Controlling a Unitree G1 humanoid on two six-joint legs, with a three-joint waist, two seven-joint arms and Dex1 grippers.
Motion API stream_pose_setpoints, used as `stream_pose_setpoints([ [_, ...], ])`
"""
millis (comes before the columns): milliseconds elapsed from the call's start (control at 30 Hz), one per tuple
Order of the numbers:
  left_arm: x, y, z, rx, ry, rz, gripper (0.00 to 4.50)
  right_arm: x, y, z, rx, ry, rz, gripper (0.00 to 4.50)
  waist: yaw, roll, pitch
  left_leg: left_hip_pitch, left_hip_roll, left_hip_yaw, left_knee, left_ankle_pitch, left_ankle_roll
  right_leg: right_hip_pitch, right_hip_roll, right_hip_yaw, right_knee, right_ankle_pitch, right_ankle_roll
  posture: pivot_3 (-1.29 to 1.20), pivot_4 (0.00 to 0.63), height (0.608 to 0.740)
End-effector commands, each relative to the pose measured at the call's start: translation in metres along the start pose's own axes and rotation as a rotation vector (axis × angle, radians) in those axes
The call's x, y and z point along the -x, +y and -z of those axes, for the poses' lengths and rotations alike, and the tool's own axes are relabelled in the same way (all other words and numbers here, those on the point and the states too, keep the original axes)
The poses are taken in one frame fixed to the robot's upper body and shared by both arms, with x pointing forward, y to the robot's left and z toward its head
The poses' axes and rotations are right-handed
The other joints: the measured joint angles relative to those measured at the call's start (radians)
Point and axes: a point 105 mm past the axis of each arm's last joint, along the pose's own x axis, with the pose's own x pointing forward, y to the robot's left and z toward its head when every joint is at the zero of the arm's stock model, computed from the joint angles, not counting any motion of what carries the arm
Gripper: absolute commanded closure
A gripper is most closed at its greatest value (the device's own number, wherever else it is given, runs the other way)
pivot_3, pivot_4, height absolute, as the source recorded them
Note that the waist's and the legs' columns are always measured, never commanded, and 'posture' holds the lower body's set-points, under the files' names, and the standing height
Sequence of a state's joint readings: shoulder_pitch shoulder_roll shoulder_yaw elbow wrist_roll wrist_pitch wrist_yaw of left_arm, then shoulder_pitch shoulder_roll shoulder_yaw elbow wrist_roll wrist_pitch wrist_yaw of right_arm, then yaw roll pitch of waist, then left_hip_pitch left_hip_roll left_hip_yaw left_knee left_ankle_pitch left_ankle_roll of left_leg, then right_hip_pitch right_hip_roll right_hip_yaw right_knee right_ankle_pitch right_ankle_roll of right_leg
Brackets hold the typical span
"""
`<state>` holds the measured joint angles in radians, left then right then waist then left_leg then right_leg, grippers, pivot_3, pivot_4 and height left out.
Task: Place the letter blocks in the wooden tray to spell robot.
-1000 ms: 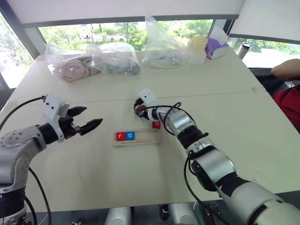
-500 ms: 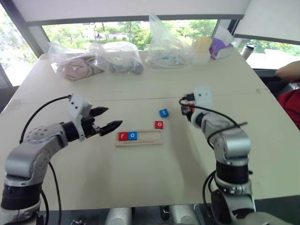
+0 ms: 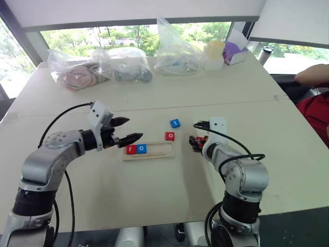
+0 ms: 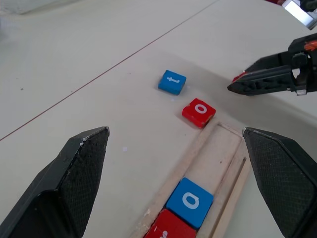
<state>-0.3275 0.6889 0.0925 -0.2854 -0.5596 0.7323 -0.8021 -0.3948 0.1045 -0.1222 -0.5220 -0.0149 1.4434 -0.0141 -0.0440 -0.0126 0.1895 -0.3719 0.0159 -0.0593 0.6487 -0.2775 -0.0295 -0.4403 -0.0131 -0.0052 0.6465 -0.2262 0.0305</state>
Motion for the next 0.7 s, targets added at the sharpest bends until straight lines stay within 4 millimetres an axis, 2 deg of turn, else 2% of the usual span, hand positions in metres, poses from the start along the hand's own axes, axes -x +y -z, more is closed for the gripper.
stream_pose_setpoints([
  [33,0.006,0.001,-0.008,-0.041,-0.011,-0.005,0.0,0.01,-0.01,-0.023,0.073,-0.088,0.035,0.03,0.002,0.0,0.0,0.0,0.0,0.0,0.0,0.0,0.0,0.0,0.0,0.0,0.0,0.0,0.0,0.0,0.15,0.74],
  [167,0.013,-0.002,-0.007,-0.044,0.016,0.04,0.0,0.03,-0.016,-0.065,0.278,-0.286,-0.014,0.03,0.0,0.0,0.001,-0.002,-0.001,0.001,0.0,0.0,0.0,-0.001,-0.001,0.0,-0.001,-0.001,0.001,0.0,0.15,0.74],
  [267,0.02,-0.011,-0.006,-0.054,0.058,0.117,0.0,0.041,-0.003,-0.08,0.391,-0.385,-0.285,0.03,-0.005,-0.001,0.001,-0.001,0.0,0.002,-0.002,0.0,0.0,-0.002,0.001,0.001,-0.002,-0.001,0.001,0.0,0.15,0.74],
  [333,0.024,-0.021,-0.007,-0.061,0.093,0.189,0.0,0.052,0.004,-0.073,0.514,-0.39,-0.53,0.03,-0.003,-0.002,0.002,-0.001,0.0,0.001,-0.003,0.0,0.0,-0.002,0.002,0.001,-0.002,-0.001,0.002,0.0,0.15,0.74],
  [367,0.026,-0.027,-0.007,-0.065,0.109,0.223,0.0,0.059,0.005,-0.063,0.572,-0.362,-0.653,0.03,-0.002,-0.002,0.002,-0.001,0.001,0.001,-0.004,0.0,0.001,-0.002,0.002,0.001,-0.002,-0.001,0.002,0.0,0.15,0.74],
  [433,0.03,-0.036,-0.007,-0.085,0.145,0.271,0.0,0.066,-0.003,-0.042,0.648,-0.289,-0.811,0.03,0.003,-0.003,0.003,-0.001,0.001,0.0,-0.004,-0.001,0.002,-0.001,0.002,0.0,-0.003,-0.002,0.003,0.0,0.15,0.74],
  [533,0.032,-0.037,-0.004,-0.147,0.215,0.273,0.0,0.052,-0.027,-0.026,0.738,-0.199,-0.842,0.03,0.001,-0.005,0.005,-0.002,0.0,0.002,-0.003,-0.002,0.003,-0.001,0.001,0.0,-0.005,-0.003,0.003,0.0,0.15,0.74],
  [600,0.034,-0.036,-0.004,-0.159,0.227,0.267,0.0,0.045,-0.034,-0.022,0.771,-0.185,-0.857,0.03,-0.002,-0.006,0.006,-0.001,0.0,0.004,-0.001,-0.002,0.003,0.0,0.001,0.002,-0.006,-0.003,0.003,0.0,0.15,0.74],
  [700,0.033,-0.036,-0.005,-0.163,0.226,0.244,0.0,0.016,-0.047,-0.02,0.826,-0.165,-0.839,0.03,-0.004,-0.008,0.008,-0.001,0.0,0.006,0.0,-0.002,0.003,0.0,0.002,0.003,-0.007,-0.003,0.002,0.0,0.15,0.74],
])
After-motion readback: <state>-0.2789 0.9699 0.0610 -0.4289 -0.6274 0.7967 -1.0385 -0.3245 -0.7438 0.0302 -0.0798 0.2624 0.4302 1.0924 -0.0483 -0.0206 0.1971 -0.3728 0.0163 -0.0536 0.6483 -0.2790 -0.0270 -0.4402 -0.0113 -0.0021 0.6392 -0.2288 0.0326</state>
